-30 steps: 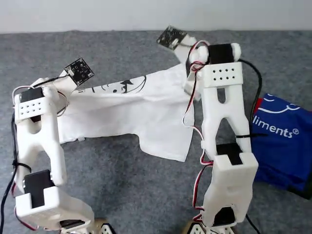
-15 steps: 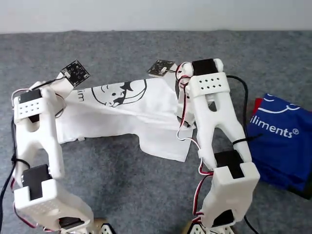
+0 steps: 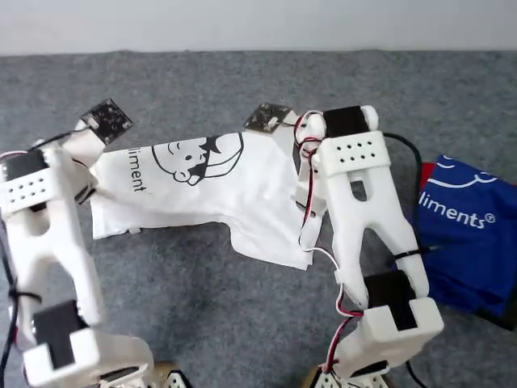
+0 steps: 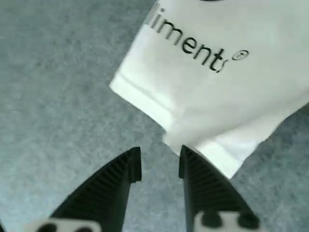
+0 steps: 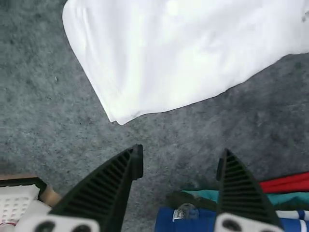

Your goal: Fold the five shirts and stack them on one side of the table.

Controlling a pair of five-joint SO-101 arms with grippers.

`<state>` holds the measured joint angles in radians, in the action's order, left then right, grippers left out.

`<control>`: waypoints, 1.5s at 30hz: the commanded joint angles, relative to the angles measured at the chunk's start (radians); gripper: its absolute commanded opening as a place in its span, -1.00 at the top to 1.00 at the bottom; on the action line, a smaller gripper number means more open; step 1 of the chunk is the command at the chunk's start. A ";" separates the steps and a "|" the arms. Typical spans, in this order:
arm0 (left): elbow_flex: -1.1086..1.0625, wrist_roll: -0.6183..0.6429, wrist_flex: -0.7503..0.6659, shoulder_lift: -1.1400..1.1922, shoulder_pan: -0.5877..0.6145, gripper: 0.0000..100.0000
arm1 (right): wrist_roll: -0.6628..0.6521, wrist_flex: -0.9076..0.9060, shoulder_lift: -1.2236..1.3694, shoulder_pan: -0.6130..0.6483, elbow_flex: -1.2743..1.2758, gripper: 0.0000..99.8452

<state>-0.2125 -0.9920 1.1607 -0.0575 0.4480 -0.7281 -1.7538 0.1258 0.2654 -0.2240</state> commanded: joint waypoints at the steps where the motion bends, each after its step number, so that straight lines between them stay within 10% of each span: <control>1: 0.045 0.035 -0.012 -0.107 -0.008 0.72 | 0.012 -0.016 -0.054 0.002 -0.087 0.48; 13: 0.047 0.451 -0.222 0.068 -0.064 0.94 | 0.123 0.286 0.156 -0.004 -0.138 0.88; 30: 0.107 0.528 0.157 0.086 -0.640 0.97 | 0.180 -0.044 0.071 -0.372 -0.279 0.98; 45: 0.107 0.526 0.160 0.219 -0.979 0.60 | 0.031 -0.041 -0.216 -0.746 -0.009 0.98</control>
<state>-0.1511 -0.4733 1.3556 0.1143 -0.5017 -0.6651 -1.7538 0.0092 -0.4496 -0.2562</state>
